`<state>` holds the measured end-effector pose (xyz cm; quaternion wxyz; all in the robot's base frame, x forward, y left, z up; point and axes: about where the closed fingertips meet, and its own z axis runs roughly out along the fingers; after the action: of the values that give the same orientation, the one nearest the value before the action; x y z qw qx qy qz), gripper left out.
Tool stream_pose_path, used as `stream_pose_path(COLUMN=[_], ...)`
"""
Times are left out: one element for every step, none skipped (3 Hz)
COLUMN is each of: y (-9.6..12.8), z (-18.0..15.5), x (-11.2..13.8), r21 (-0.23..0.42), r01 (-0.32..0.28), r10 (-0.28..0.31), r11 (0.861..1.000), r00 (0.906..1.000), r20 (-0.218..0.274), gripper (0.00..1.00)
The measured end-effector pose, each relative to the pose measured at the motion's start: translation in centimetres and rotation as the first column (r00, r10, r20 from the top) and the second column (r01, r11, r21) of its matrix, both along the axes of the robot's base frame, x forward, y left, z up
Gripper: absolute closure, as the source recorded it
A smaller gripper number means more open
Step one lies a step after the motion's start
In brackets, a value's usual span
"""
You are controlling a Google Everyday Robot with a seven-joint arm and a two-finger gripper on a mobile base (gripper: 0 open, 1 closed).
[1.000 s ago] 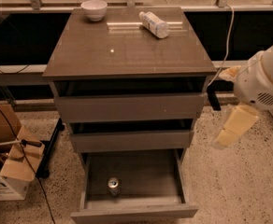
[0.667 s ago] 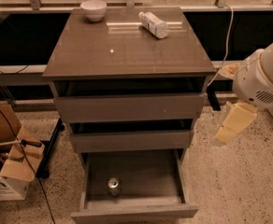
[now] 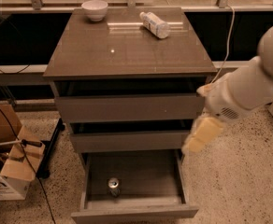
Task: Pick redbull can from bottom drawer and place on counter
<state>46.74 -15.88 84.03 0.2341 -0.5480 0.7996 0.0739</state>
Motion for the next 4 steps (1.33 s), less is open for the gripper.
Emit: stream_pose_path(y=[4.4, 8.1, 8.1, 8.7], z=[-5.3, -12.5, -12.5, -13.9], x=[1.8, 4.9, 4.9, 5.4], r21=[0.113, 0.233, 0.233, 0.193], r01=[-0.028, -0.037, -0.037, -0.017], r10=[0.027, 0.032, 0.032, 0.018], r11=[0.993, 0.972, 0.972, 0.981], r00=[0.9996, 0.9992, 0.9992, 0.9998], r20=[0.008, 0.026, 0.026, -0.004], gripper=[0.0, 0.0, 0.0, 0.0])
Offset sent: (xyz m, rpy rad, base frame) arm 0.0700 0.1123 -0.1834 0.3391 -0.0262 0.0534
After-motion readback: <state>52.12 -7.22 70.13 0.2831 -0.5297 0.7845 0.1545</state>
